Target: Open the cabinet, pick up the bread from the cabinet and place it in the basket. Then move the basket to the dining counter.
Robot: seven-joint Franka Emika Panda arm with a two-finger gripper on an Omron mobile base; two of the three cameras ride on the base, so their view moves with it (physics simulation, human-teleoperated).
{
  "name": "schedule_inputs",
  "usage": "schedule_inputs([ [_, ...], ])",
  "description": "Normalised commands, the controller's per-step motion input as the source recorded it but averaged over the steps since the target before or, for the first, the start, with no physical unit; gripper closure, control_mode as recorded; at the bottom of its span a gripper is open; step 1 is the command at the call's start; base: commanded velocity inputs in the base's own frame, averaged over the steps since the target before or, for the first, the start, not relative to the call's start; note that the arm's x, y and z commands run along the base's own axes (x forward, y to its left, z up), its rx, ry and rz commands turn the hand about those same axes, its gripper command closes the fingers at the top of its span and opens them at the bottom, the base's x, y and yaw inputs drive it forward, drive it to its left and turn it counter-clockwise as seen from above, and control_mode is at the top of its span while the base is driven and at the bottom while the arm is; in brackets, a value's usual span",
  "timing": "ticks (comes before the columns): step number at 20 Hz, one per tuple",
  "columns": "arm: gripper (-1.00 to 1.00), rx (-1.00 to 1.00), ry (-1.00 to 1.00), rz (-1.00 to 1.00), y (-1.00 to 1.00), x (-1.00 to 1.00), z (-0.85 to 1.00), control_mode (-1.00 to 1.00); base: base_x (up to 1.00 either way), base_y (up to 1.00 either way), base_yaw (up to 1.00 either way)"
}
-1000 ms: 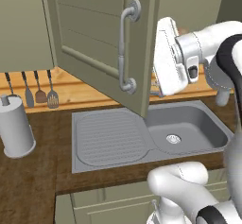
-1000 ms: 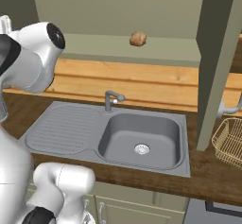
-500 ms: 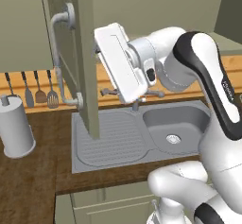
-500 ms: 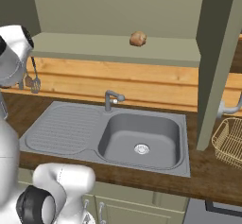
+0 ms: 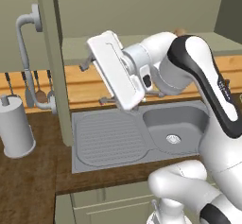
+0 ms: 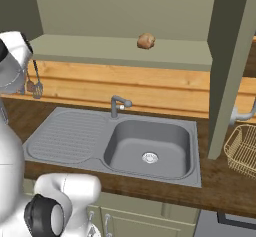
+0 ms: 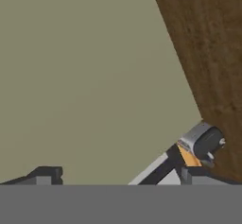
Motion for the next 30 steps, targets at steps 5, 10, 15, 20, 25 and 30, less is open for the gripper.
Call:
schedule_inputs([
  [5,-1.0,-0.07,-0.07,0.0,-1.0,0.04,-0.41,-1.0,0.0,0.0,0.0],
  [10,-1.0,-0.31,-0.26,0.0,-1.0,0.17,-0.77,-1.0,0.0,0.0,0.0],
  [15,-1.0,-0.58,-0.17,0.0,-1.0,0.24,-0.83,-1.0,0.0,0.0,0.0],
  [20,-1.0,-0.76,-0.11,0.0,-1.0,0.37,-0.82,-1.0,0.0,0.0,0.0],
  [25,-1.0,-0.81,-0.09,0.0,-1.0,0.52,-0.8,-1.0,0.0,0.0,0.0],
  [30,-1.0,-0.44,-0.27,-0.01,-1.0,0.71,-0.44,-1.0,0.0,0.0,0.0],
])
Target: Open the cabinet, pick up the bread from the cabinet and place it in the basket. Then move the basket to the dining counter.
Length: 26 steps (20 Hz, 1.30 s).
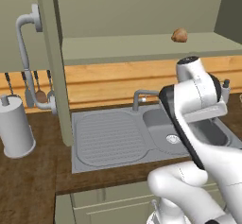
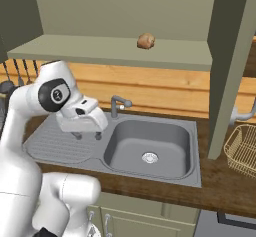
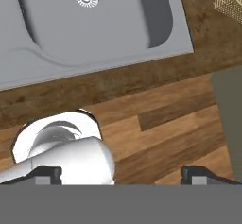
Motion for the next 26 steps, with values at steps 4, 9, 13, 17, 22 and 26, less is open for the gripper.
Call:
schedule_inputs([
  [4,-1.0,-0.09,-0.41,-0.17,-0.59,0.91,0.48,-1.0,0.0,0.0,0.0],
  [9,-1.0,0.31,-0.24,-0.16,-0.16,0.14,0.76,-1.0,0.0,0.0,0.0],
  [13,-1.0,0.44,-0.24,-0.02,0.0,0.05,0.96,-1.0,0.0,0.0,0.0],
  [17,-1.0,0.02,-0.52,0.16,-0.08,0.0,0.45,-1.0,0.0,0.0,0.0],
  [22,-1.0,-0.17,-0.48,0.19,0.0,0.08,0.3,-1.0,0.0,0.0,0.0],
  [26,-1.0,-0.4,-0.14,0.11,0.3,0.07,0.45,-1.0,0.0,0.0,0.0],
])
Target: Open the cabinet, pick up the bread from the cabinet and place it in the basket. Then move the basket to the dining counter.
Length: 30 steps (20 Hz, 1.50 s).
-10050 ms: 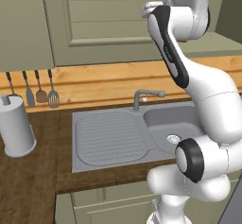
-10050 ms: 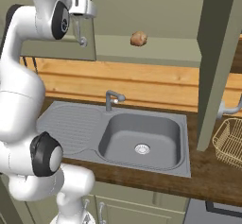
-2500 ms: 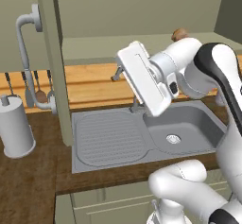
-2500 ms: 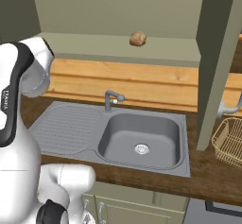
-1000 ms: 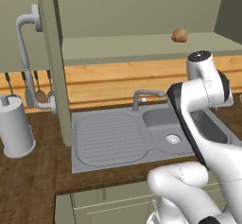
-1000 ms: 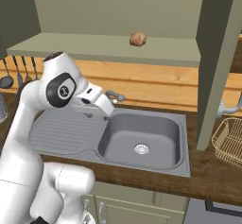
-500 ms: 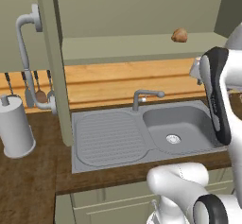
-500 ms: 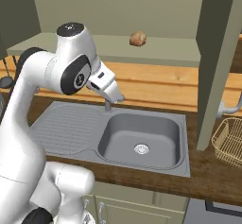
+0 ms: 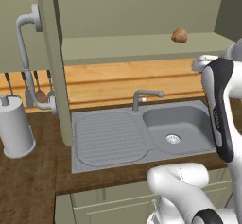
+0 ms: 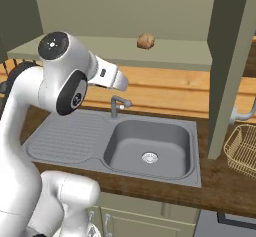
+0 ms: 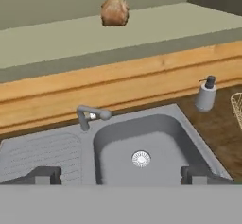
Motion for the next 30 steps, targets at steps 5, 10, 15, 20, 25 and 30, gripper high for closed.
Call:
schedule_inputs([
  [5,-1.0,-0.4,-0.03,0.04,0.29,0.22,0.84,-1.0,0.0,0.0,0.0],
  [10,-1.0,-0.14,-0.01,0.0,0.05,0.39,0.43,-1.0,0.0,0.0,0.0],
  [15,-1.0,0.07,-0.01,-0.06,-0.4,0.61,-0.02,-1.0,0.0,0.0,0.0],
  [20,-1.0,0.14,-0.03,-0.09,-0.14,0.57,-0.01,-1.0,0.0,0.0,0.0],
  [25,-1.0,0.28,0.0,-0.13,-0.03,0.57,0.0,-1.0,0.0,0.0,0.0],
  [30,-1.0,0.2,0.0,-0.03,-0.11,0.44,0.0,-1.0,0.0,0.0,0.0],
])
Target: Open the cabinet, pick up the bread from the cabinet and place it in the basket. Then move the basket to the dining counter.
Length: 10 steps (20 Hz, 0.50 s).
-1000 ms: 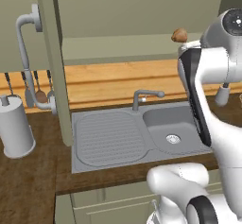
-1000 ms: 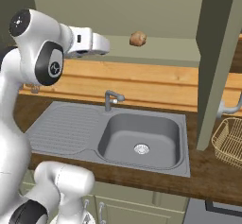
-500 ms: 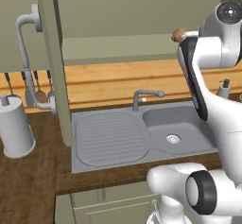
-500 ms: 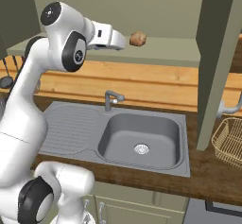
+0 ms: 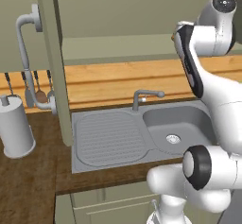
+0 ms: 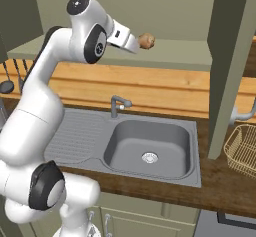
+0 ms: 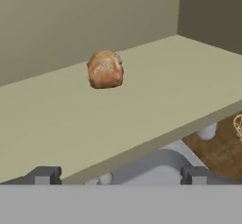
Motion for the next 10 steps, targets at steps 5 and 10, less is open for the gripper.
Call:
schedule_inputs([
  [5,-1.0,-0.02,0.0,0.0,-0.01,0.32,0.0,-1.0,0.0,0.0,0.0],
  [10,-1.0,-0.07,0.01,0.0,-0.09,0.56,0.0,-1.0,0.0,0.0,0.0],
])
